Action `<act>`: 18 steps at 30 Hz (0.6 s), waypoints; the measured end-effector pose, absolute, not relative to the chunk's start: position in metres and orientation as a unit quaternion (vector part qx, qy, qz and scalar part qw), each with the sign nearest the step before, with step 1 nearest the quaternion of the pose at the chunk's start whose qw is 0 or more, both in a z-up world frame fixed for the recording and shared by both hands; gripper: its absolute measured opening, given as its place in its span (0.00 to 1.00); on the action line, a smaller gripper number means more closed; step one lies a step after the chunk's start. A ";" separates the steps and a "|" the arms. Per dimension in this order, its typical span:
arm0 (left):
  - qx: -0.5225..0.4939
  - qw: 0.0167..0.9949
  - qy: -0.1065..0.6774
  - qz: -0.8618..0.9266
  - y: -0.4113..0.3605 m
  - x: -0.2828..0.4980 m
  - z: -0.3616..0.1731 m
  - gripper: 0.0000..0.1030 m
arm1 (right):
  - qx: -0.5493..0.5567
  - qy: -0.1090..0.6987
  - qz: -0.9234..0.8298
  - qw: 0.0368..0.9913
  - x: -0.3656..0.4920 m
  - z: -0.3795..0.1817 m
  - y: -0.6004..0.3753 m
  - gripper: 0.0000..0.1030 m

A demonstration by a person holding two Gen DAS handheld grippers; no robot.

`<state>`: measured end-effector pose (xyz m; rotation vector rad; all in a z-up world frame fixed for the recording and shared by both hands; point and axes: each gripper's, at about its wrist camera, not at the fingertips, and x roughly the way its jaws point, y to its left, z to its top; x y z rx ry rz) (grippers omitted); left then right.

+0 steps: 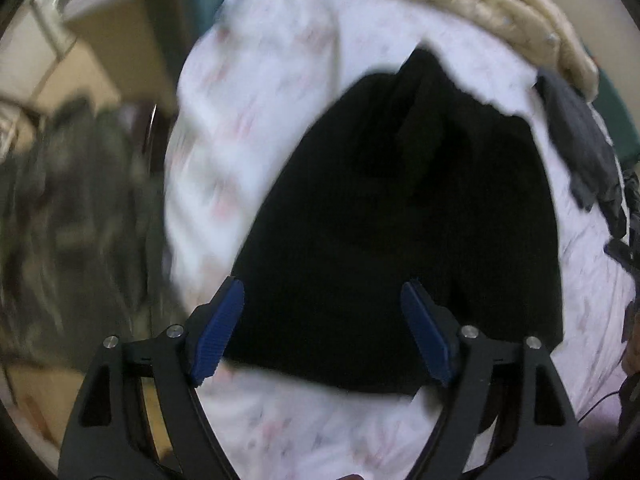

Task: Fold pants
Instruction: 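Lower the black pants onto the sheet and open both tools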

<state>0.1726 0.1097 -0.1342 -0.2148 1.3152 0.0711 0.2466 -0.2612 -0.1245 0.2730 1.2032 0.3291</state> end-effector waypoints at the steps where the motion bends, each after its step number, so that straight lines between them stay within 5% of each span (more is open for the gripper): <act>1: -0.098 0.781 0.615 0.041 0.112 0.166 -0.140 0.76 | 0.134 0.573 0.153 0.794 0.236 -0.133 -0.268 0.59; 13: -0.089 0.786 0.605 0.092 0.142 0.177 -0.180 0.68 | 0.100 0.657 0.107 0.739 0.202 -0.196 -0.297 0.59; 15: -0.094 0.778 0.615 0.089 0.137 0.183 -0.186 0.36 | 0.099 0.672 0.099 0.727 0.203 -0.211 -0.299 0.59; 18: -0.068 0.780 0.616 0.088 0.128 0.185 -0.184 0.06 | 0.099 0.688 0.100 0.712 0.203 -0.226 -0.294 0.56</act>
